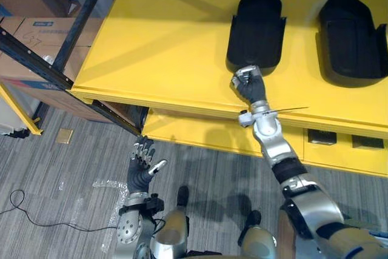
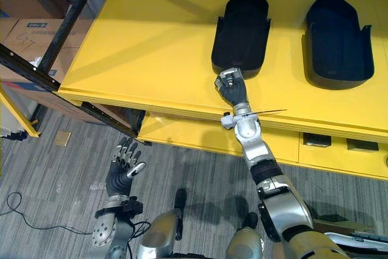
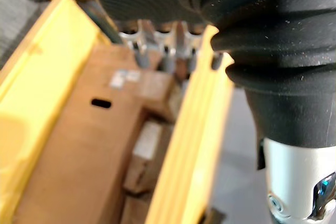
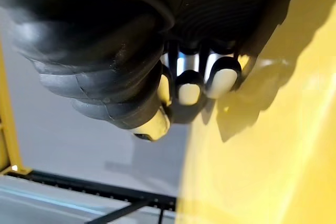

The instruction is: Walk over and take plastic housings, then place them on the shelf

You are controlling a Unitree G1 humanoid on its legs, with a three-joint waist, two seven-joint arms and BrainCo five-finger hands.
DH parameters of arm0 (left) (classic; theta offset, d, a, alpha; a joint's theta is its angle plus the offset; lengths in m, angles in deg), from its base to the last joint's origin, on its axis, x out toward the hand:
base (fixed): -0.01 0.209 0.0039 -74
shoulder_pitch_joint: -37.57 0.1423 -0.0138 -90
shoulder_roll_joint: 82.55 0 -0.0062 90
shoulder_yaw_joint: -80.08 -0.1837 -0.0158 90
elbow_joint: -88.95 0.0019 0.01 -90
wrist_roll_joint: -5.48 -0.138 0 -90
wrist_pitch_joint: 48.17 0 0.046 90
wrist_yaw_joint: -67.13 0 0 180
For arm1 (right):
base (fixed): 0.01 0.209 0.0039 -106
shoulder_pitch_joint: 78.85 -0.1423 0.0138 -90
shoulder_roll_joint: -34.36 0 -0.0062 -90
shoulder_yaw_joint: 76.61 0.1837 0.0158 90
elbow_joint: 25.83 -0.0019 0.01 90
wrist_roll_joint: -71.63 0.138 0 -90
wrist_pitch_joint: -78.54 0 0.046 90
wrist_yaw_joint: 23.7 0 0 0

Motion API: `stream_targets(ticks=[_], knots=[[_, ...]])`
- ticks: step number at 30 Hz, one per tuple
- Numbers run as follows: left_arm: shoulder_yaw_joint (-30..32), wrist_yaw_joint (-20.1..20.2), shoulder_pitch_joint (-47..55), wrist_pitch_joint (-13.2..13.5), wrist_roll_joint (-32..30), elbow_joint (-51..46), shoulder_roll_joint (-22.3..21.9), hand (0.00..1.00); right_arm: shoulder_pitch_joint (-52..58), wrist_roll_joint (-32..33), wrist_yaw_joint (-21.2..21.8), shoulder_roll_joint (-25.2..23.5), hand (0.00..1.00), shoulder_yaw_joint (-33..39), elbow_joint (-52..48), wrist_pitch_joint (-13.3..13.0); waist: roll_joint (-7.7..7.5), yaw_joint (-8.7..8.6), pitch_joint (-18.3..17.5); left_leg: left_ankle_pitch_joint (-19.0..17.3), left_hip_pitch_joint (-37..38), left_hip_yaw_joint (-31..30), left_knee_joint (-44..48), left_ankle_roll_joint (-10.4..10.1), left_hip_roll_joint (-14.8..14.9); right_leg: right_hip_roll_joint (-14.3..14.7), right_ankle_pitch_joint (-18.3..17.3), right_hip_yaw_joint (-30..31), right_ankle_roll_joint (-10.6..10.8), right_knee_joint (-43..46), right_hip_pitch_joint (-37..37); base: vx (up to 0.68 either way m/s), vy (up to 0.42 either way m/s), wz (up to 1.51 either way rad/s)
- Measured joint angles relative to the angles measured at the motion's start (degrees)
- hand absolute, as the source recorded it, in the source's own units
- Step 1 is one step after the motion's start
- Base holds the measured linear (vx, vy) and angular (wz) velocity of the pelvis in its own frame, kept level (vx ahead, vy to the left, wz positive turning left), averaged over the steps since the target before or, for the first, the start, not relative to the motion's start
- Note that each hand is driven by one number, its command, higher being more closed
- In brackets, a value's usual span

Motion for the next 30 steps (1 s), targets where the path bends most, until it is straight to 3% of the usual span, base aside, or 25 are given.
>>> stream_targets(ticks=[2, 3, 7, 9, 13, 15, 17, 21, 25, 27, 28, 30], knots=[[0.00, 0.04, 0.01, 0.04, 0.00, -0.02, -0.02, 0.00, 0.85, -0.05, -0.04, -0.15, 1.00, -0.01, -1.53, 0.30, 0.00, -0.07, 0.03, 0.00, 0.19, 0.07, -0.16, 0.00, 0.07, 0.06, -0.04, 0.02, -0.06, -0.02, 0.03, 0.01, -0.006, -0.02], [-0.05, 0.07, 0.04, 0.13, 0.00, -0.01, -0.03, 0.00, 3.37, 0.15, -0.11, -0.87, 0.00, -0.06, -5.63, 0.56, -0.01, -0.07, 0.04, 0.00, 0.63, 0.22, -0.45, 0.00, 0.13, 0.14, -0.05, 0.07, -0.08, -0.23, 0.27, 0.02, -0.014, -0.05], [-0.05, 0.14, 0.11, 0.67, -0.19, -0.28, -0.02, 0.00, 16.70, -0.12, -0.19, -3.76, 0.00, -2.68, -27.44, 2.18, -0.60, -0.84, -0.25, -0.04, 3.29, 2.86, -2.58, -0.05, 0.86, 0.98, 0.30, 1.76, 0.35, -2.35, 1.28, 0.05, -0.017, -0.29], [-0.30, 0.16, -0.07, 0.68, -0.32, -1.49, -0.02, 0.00, 23.11, -0.81, 0.16, -5.34, 0.00, -4.55, -36.53, 3.65, -1.83, -2.29, -1.14, -0.18, 4.06, 4.56, -3.35, -0.22, 1.40, 1.83, 0.86, 3.28, 0.41, -3.72, 1.26, 0.08, -0.023, -0.42], [-2.99, -0.26, -2.67, 0.57, -1.27, -1.63, 0.60, 0.00, 39.30, 0.62, 1.40, -5.81, 0.00, 0.39, -51.09, 6.75, -6.44, -4.80, -7.02, -2.27, 7.74, 11.51, -4.13, -1.26, 3.02, 4.07, 2.62, 9.50, 0.18, -7.24, 1.20, 0.11, -0.016, -0.76], [-3.89, -1.57, -3.85, 0.19, -1.74, -1.43, 1.05, 0.00, 44.69, 1.62, 2.06, -5.93, 0.00, 3.35, -54.07, 6.91, -7.66, -6.40, -9.31, -3.40, 10.02, 14.83, -4.02, -1.51, 3.37, 4.63, 2.80, 12.72, 0.28, -7.59, 1.19, 0.11, 0.018, -0.97], [-4.41, -2.67, -5.40, 0.09, -3.58, 0.14, 1.19, 0.00, 49.44, 1.61, 2.18, -6.05, 0.00, 6.37, -56.10, 7.27, -7.60, -8.24, -11.09, -4.79, 11.67, 17.92, -3.61, -1.78, 3.84, 5.41, 3.91, 15.40, 0.17, -8.40, 1.18, 0.08, 0.040, -0.87], [-4.49, -3.29, -8.57, -0.19, -5.49, 1.74, 1.03, 0.00, 59.50, 1.54, -1.95, -8.54, 0.00, 12.20, -56.89, 9.58, -7.27, -10.91, -12.44, -6.89, 13.08, 24.11, -2.05, -1.95, 4.17, 6.30, 6.22, 20.60, 0.70, -11.12, 0.21, 0.00, 0.024, -0.68], [-5.71, -3.85, -8.38, -0.21, -5.66, 3.46, 1.03, 0.00, 64.99, 1.56, -5.07, -9.77, 0.00, 15.35, -57.02, 9.64, -6.58, -13.40, -12.87, -8.49, 14.05, 30.63, -0.50, -2.44, 4.42, 7.41, 8.10, 26.89, 0.96, -12.55, -1.98, -0.06, -0.002, -0.89], [-8.48, -4.60, -8.58, -0.20, -5.79, 4.69, 0.97, 0.00, 67.94, 3.06, -6.01, -10.38, 0.00, 18.23, -57.05, 8.85, -6.09, -15.56, -13.16, -10.64, 14.99, 33.88, 2.07, -2.80, 5.32, 8.46, 8.91, 30.33, 1.05, -13.39, -2.19, -0.06, -0.023, -0.87], [-8.85, -4.69, -8.49, -0.20, -5.81, 4.91, 0.91, 0.00, 68.65, 3.80, -6.01, -10.39, 0.00, 18.81, -57.03, 8.26, -5.72, -15.81, -13.44, -11.01, 15.14, 34.86, 2.48, -2.92, 5.46, 8.78, 9.06, 31.45, 1.03, -13.48, -2.59, -0.03, -0.025, -0.79], [-10.36, -5.03, -8.88, -0.19, -5.82, 4.92, 0.42, 0.00, 70.33, 5.85, -5.84, -10.45, 0.00, 20.35, -57.15, 5.10, -4.86, -17.24, -13.98, -12.44, 14.97, 35.20, 4.25, -2.59, 5.55, 9.54, 9.79, 34.10, 1.06, -13.64, -3.78, -0.04, -0.027, -0.70]])
